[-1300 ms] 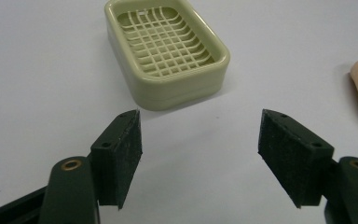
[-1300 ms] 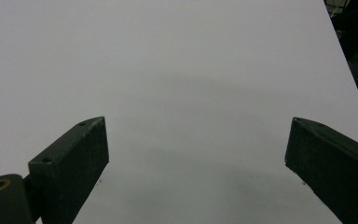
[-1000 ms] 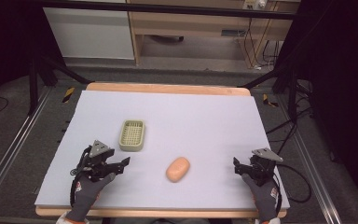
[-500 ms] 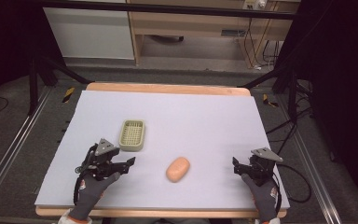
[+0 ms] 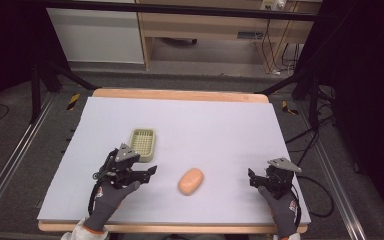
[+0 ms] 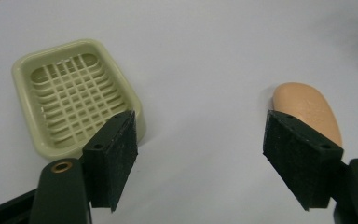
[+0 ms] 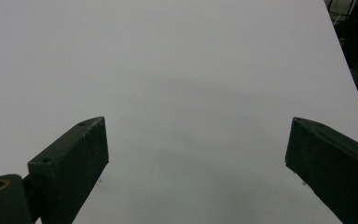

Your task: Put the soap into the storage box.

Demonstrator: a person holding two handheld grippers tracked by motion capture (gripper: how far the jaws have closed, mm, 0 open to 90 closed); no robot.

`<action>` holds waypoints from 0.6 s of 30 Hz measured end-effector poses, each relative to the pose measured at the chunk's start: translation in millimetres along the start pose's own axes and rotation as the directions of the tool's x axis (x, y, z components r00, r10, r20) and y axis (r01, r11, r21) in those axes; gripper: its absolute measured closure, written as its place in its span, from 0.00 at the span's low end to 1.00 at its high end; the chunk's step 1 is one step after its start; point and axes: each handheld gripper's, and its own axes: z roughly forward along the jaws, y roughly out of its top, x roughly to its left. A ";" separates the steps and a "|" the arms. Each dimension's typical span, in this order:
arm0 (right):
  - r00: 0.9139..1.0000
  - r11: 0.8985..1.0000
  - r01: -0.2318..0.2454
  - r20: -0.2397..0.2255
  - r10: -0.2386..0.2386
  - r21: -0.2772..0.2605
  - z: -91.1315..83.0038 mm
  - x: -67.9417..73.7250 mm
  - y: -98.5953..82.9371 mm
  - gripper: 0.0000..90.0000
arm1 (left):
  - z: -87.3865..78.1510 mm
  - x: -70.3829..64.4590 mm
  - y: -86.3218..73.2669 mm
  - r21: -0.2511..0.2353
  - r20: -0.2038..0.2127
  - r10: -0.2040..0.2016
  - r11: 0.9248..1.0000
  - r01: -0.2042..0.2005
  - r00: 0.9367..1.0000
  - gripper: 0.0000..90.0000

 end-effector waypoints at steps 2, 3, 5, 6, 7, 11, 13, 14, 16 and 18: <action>1.000 1.000 0.000 -0.001 0.000 -0.001 -0.2 0.2 0.1 0.07 | 1.2 -1.8 1.6 0.002 0.004 0.006 1.000 -0.006 1.000 0.28; 1.000 1.000 0.000 -0.001 0.000 -0.001 -0.2 0.2 0.1 0.07 | 2.6 -4.0 3.0 0.004 0.008 0.007 1.000 -0.007 1.000 0.28; 1.000 1.000 0.000 0.000 0.000 -0.001 -0.2 -0.1 0.2 0.07 | 5.0 -7.9 5.5 0.008 0.015 0.014 1.000 -0.015 1.000 0.28; 1.000 1.000 -0.003 -0.001 0.003 0.000 -0.3 -0.1 0.3 0.07 | 7.1 -11.6 7.7 0.013 0.022 0.026 1.000 -0.026 0.999 0.28; 1.000 1.000 -0.003 0.000 0.003 0.000 -0.3 -0.1 0.3 0.07 | 8.2 -13.5 8.6 0.015 0.025 0.030 0.999 -0.030 0.999 0.28; 1.000 1.000 -0.004 -0.003 0.004 -0.001 -0.4 0.2 0.6 0.07 | 12.4 -20.2 12.0 0.021 0.033 0.043 0.999 -0.044 0.999 0.28; 1.000 1.000 -0.003 -0.003 0.003 0.000 -0.3 0.3 0.8 0.07 | 14.4 -23.2 13.3 0.023 0.039 0.048 0.999 -0.049 0.998 0.28; 1.000 1.000 -0.002 -0.004 0.002 0.002 -0.2 0.4 0.8 0.07 | 15.3 -24.4 13.9 0.026 0.041 0.052 0.998 -0.053 0.998 0.28; 1.000 1.000 0.000 -0.006 0.000 0.004 0.1 0.7 0.8 0.07 | 17.9 -27.2 14.8 0.029 0.047 0.054 0.998 -0.055 0.997 0.28; 1.000 1.000 -0.001 -0.006 0.001 0.005 0.2 1.4 1.0 0.07 | 20.7 -30.2 15.7 0.031 0.052 0.056 0.998 -0.058 0.997 0.28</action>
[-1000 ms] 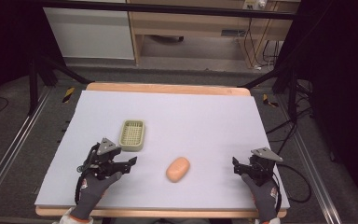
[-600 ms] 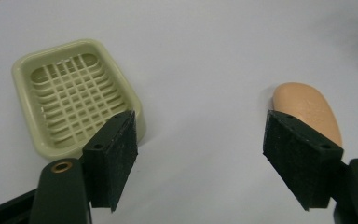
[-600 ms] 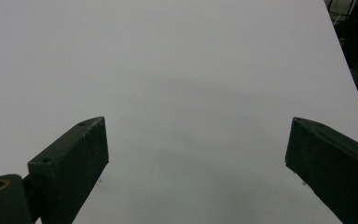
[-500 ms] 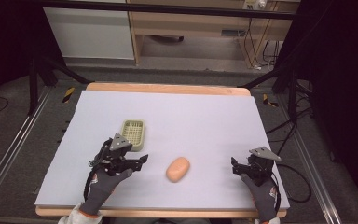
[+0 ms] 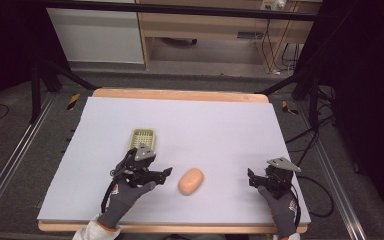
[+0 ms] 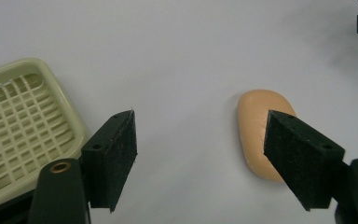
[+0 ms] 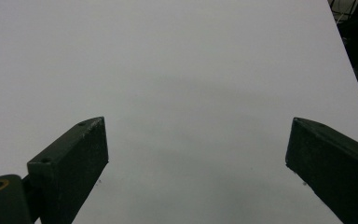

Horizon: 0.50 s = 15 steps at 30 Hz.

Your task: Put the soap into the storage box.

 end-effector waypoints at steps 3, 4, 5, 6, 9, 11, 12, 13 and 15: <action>1.000 1.000 0.005 0.000 -0.005 0.000 0.2 0.2 0.1 0.07 | 4.2 -4.3 2.4 0.008 0.008 0.010 1.000 -0.010 1.000 0.27; 1.000 1.000 0.005 0.000 -0.005 0.000 0.2 0.3 0.2 0.07 | 5.6 -6.0 3.4 0.009 0.012 0.011 1.000 -0.012 1.000 0.27; 1.000 1.000 0.006 0.000 -0.006 0.000 0.3 0.3 0.2 0.07 | 6.6 -7.3 4.4 0.013 0.014 0.020 1.000 -0.020 1.000 0.27; 1.000 1.000 0.006 0.000 -0.006 0.001 0.3 0.5 0.2 0.07 | 7.9 -9.2 5.2 0.012 0.018 0.020 1.000 -0.020 1.000 0.27; 1.000 1.000 0.004 0.000 -0.004 0.001 0.2 0.7 0.4 0.07 | 11.8 -14.0 7.5 0.018 0.025 0.032 0.999 -0.032 0.999 0.27; 1.000 1.000 0.004 0.000 -0.004 0.001 0.1 0.8 0.6 0.07 | 14.8 -17.3 8.7 0.023 0.033 0.036 0.999 -0.037 0.999 0.27; 1.000 1.000 0.003 -0.001 -0.003 0.002 0.0 0.9 0.6 0.07 | 16.3 -18.9 9.2 0.026 0.034 0.041 0.999 -0.042 0.999 0.27; 1.000 1.000 0.003 -0.002 -0.003 0.004 0.0 1.0 0.7 0.07 | 17.8 -20.6 9.6 0.028 0.037 0.044 0.999 -0.045 0.998 0.27; 1.000 1.000 0.005 -0.003 -0.005 0.005 0.1 1.3 0.8 0.07 | 20.8 -23.6 10.2 0.031 0.042 0.048 0.998 -0.050 0.998 0.27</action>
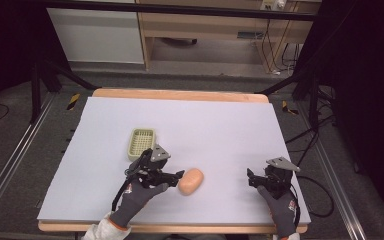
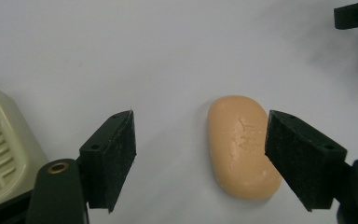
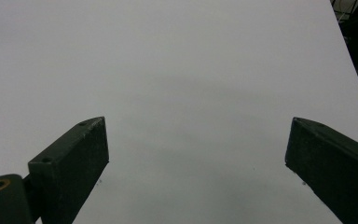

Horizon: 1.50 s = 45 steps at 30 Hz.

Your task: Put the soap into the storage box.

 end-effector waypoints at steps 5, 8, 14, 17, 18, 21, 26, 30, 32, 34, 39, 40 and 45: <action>1.000 1.000 0.004 -0.001 -0.004 0.003 0.4 0.6 0.2 0.07 | 6.2 -5.8 1.4 0.013 0.013 0.008 1.000 -0.008 1.000 0.27; 1.000 1.000 0.003 -0.002 -0.003 0.005 0.6 0.7 0.2 0.07 | 9.0 -7.9 2.3 0.022 0.018 0.015 1.000 -0.016 1.000 0.26; 1.000 1.000 0.001 -0.004 -0.001 0.009 1.0 1.1 0.2 0.07 | 15.4 -11.6 3.4 0.044 0.022 0.021 0.999 -0.022 1.000 0.25; 1.000 1.000 0.005 -0.003 -0.005 0.011 1.3 0.6 0.1 0.07 | 20.3 -14.0 3.5 0.057 0.023 0.025 0.998 -0.026 0.999 0.25; 1.000 1.000 0.006 -0.004 -0.006 0.011 1.4 0.6 0.0 0.07 | 22.7 -15.3 3.4 0.063 0.025 0.029 0.998 -0.030 0.999 0.25; 1.000 1.000 0.004 -0.004 -0.004 0.013 1.5 0.6 0.1 0.07 | 26.2 -18.0 3.4 0.069 0.027 0.037 0.997 -0.038 0.999 0.25; 1.000 1.000 -0.001 -0.005 0.001 0.017 1.8 0.5 -0.2 0.07 | 32.1 -22.3 3.2 0.084 0.036 0.044 0.995 -0.047 0.998 0.24; 1.000 1.000 -0.001 -0.008 0.001 0.017 2.0 0.3 -0.4 0.07 | 35.1 -24.2 3.1 0.089 0.040 0.048 0.995 -0.051 0.998 0.24; 1.000 1.000 0.001 -0.009 -0.001 0.018 1.9 0.2 -0.4 0.07 | 37.0 -25.7 2.8 0.095 0.041 0.050 0.994 -0.054 0.998 0.23; 1.000 1.000 -0.002 -0.008 0.002 0.019 2.0 0.2 -0.4 0.07 | 39.4 -27.2 2.6 0.103 0.045 0.054 0.993 -0.059 0.998 0.23; 1.000 1.000 -0.003 -0.008 0.003 0.020 1.9 -0.2 -0.6 0.07 | 45.3 -31.5 1.2 0.121 0.040 0.074 0.990 -0.078 0.996 0.23; 1.000 1.000 -0.003 -0.008 0.003 0.020 1.9 -0.2 -0.6 0.07 | 46.3 -31.8 0.9 0.121 0.041 0.075 0.989 -0.079 0.996 0.23; 1.000 1.000 -0.002 -0.010 0.003 0.022 2.1 -0.1 -0.6 0.07 | 49.1 -32.0 0.3 0.133 0.043 0.073 0.988 -0.078 0.996 0.22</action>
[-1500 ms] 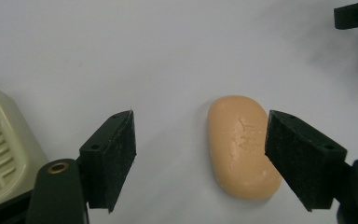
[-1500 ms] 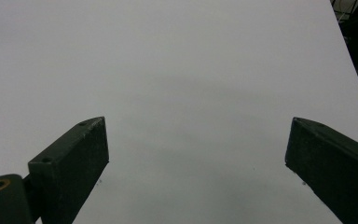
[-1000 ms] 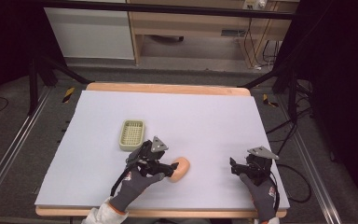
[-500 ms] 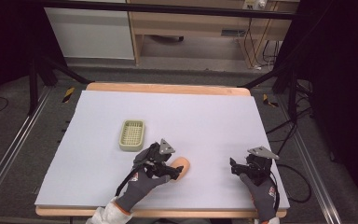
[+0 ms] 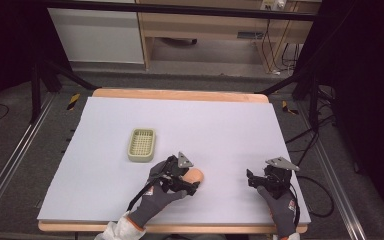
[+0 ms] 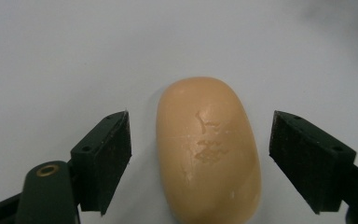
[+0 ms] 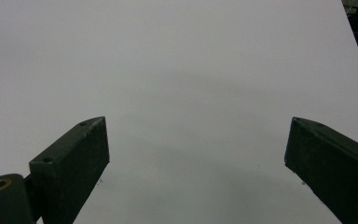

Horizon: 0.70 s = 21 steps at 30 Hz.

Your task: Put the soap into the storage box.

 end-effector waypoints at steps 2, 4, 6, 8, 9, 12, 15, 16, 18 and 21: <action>1.000 1.000 0.000 0.002 0.000 -0.001 0.0 -0.2 0.0 0.07 | 1.6 -0.6 0.2 0.008 0.003 0.003 1.000 -0.003 1.000 0.22; 1.000 1.000 0.001 0.002 -0.001 -0.001 -0.1 -0.2 0.0 0.07 | 2.9 -1.3 0.0 0.010 0.002 0.003 1.000 -0.003 1.000 0.22; 1.000 1.000 0.001 0.003 -0.001 -0.001 -0.1 -0.2 0.0 0.07 | 6.2 -2.9 -0.3 0.020 0.001 0.004 1.000 -0.004 1.000 0.21; 1.000 1.000 0.001 0.002 -0.001 0.000 0.0 -0.1 0.1 0.08 | 8.1 -3.7 -0.3 0.023 0.003 0.007 1.000 -0.007 1.000 0.21; 1.000 1.000 0.001 0.003 -0.001 0.000 0.1 0.0 0.0 0.08 | 9.0 -4.2 -0.3 0.025 0.003 0.006 1.000 -0.006 1.000 0.21; 1.000 1.000 0.000 0.003 0.000 0.001 0.1 0.0 0.0 0.08 | 11.3 -4.9 -0.5 0.037 0.004 0.012 0.999 -0.012 1.000 0.21; 1.000 1.000 0.002 0.003 -0.002 0.002 0.4 0.0 0.0 0.08 | 13.3 -5.3 -0.9 0.044 0.001 0.011 0.999 -0.011 1.000 0.23; 1.000 1.000 0.003 0.002 -0.003 0.002 0.5 0.1 0.0 0.08 | 14.0 -5.1 -1.1 0.052 0.000 0.012 0.999 -0.012 1.000 0.24; 1.000 1.000 0.002 0.002 -0.002 0.002 0.4 0.1 0.0 0.08 | 16.8 -4.9 -2.0 0.064 -0.002 0.012 0.998 -0.012 1.000 0.25; 1.000 1.000 0.002 0.002 -0.002 0.002 0.4 0.0 0.0 0.08 | 18.5 -4.8 -2.7 0.074 -0.006 0.018 0.997 -0.017 1.000 0.27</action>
